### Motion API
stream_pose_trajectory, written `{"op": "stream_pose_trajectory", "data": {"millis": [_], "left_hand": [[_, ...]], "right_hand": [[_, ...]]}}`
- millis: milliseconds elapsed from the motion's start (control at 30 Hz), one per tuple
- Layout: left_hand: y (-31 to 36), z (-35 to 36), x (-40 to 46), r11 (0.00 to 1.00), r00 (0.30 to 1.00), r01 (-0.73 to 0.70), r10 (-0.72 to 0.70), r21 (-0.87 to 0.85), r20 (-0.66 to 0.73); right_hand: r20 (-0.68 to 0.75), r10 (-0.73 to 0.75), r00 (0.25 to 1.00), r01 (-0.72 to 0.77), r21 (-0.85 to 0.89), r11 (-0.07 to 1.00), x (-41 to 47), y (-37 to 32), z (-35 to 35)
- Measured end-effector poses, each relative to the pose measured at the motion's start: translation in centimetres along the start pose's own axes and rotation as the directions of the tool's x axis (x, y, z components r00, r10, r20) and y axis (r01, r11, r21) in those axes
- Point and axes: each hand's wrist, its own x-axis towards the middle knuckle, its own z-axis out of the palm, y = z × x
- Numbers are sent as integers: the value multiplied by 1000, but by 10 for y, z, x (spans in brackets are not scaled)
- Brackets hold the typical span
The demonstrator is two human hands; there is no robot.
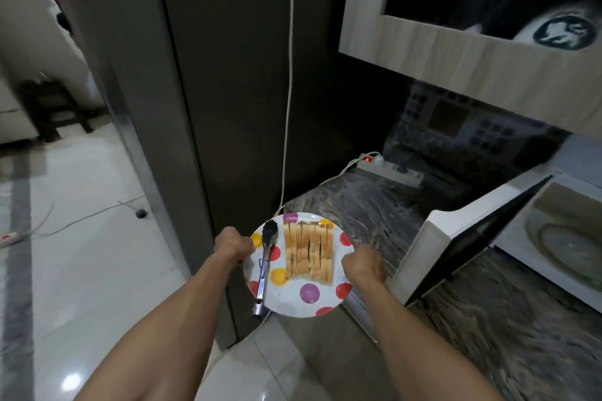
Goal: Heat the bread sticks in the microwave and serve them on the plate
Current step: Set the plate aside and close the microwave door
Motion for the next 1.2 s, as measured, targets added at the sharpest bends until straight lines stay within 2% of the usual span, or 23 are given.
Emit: {"op": "stream_pose_trajectory", "data": {"millis": [167,367,633,800,1033,1200], "left_hand": [[33,19,31,1000,1000,-6,7,-20,30],[80,51,64,996,996,-64,60,62,71],[139,102,127,976,973,-177,154,129,173],[176,136,156,933,938,-276,210,229,277],[208,164,176,845,880,-439,338,304,332],[220,167,177,768,842,-522,396,371,367]], "right_hand": [[-57,28,998,-26,38,999,45,-11,-5],[-166,188,968,-166,135,977,90,-20,-3],[-206,410,888,-368,213,905,135,-13,0],[-200,526,826,-485,221,846,161,-3,-4],[-247,592,767,-541,245,804,170,-3,-12],[-254,581,773,-548,192,814,168,-6,-19]]}}
